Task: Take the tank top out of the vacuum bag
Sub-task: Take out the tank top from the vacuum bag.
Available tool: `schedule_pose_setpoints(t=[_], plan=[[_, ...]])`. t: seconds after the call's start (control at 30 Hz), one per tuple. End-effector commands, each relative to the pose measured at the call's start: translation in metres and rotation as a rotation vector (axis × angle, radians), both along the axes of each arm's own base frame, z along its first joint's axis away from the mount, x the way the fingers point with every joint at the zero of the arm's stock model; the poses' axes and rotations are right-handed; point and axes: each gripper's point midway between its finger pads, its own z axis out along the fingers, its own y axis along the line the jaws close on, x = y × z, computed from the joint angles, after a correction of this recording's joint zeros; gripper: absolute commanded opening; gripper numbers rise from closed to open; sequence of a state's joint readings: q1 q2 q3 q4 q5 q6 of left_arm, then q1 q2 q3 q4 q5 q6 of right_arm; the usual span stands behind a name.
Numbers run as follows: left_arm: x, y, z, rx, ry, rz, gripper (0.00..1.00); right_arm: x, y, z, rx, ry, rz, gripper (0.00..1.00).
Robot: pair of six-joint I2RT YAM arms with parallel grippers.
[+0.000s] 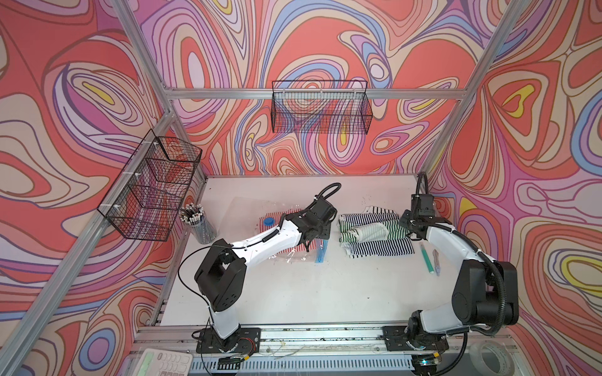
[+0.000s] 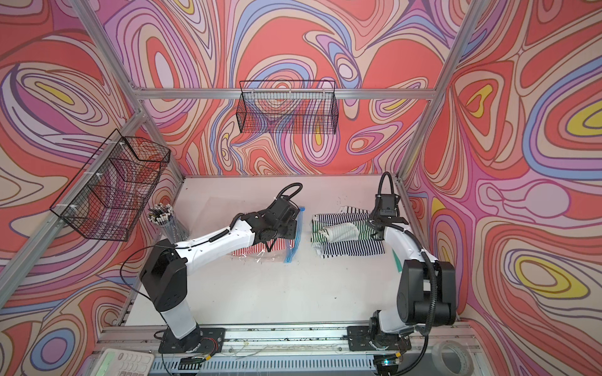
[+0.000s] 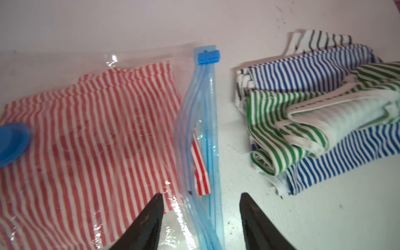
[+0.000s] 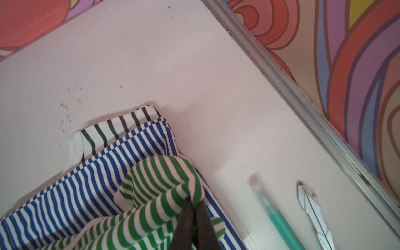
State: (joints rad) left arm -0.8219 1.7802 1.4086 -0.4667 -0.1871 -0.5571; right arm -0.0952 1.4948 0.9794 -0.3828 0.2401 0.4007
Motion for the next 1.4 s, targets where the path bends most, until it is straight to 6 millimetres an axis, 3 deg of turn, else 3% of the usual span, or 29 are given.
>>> schedule_pose_setpoints(t=[0.0, 0.2, 0.37, 0.67, 0.8, 0.9, 1.2, 1.37], plan=[[-0.009, -0.022, -0.008, -0.075, 0.051, -0.032, 0.58, 0.002, -0.003, -0.010, 0.032, 0.004, 0.004, 0.00], [-0.014, -0.043, -0.045, -0.102, 0.149, -0.061, 0.56, 0.012, -0.005, -0.001, 0.039, -0.017, 0.000, 0.00], [-0.011, -0.054, -0.050, -0.133, 0.149, -0.092, 0.56, 0.023, -0.003, 0.002, 0.065, -0.035, 0.010, 0.00], [-0.013, -0.069, -0.062, -0.170, 0.184, -0.125, 0.55, 0.037, 0.003, -0.011, 0.114, -0.032, 0.035, 0.00], [-0.015, -0.070, -0.065, -0.181, 0.195, -0.129, 0.55, 0.035, 0.006, -0.010, 0.124, -0.032, 0.044, 0.55], [-0.016, -0.071, -0.065, -0.185, 0.197, -0.134, 0.56, 0.026, 0.005, -0.005, 0.116, -0.052, 0.037, 0.71], [-0.018, -0.076, -0.076, -0.185, 0.228, -0.151, 0.55, -0.017, -0.004, -0.017, 0.135, -0.056, -0.012, 0.76], [-0.016, -0.081, -0.080, -0.184, 0.235, -0.160, 0.55, -0.022, -0.006, -0.035, 0.189, -0.039, -0.025, 0.75]])
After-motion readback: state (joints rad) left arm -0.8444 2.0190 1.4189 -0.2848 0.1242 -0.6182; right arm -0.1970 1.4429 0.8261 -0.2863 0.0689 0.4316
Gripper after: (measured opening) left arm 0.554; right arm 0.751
